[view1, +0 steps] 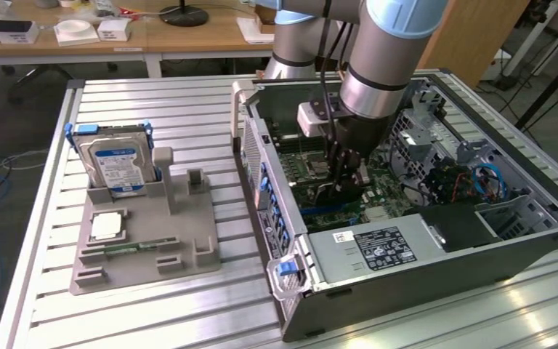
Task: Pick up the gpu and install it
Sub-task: 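Insert the gpu into the slot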
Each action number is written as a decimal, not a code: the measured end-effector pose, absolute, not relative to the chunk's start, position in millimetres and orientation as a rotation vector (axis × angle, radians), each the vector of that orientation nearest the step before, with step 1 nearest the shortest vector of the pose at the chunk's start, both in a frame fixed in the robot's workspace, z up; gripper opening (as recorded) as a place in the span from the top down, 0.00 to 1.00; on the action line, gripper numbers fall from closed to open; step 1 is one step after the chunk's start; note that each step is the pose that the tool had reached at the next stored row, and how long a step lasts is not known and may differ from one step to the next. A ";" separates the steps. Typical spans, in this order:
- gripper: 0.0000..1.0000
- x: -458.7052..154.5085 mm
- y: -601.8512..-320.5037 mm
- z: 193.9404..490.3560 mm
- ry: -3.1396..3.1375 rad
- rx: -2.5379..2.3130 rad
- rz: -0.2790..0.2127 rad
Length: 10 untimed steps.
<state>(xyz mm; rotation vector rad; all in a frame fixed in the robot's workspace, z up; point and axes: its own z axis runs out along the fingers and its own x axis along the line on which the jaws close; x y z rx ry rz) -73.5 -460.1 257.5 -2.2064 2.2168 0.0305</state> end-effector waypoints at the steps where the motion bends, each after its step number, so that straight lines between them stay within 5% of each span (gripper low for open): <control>1: 0.74 -73.5 -460.1 257.7 2.217 -2.206 0.030; 10: 0.74 -73.6 -460.4 257.7 2.225 -2.208 0.020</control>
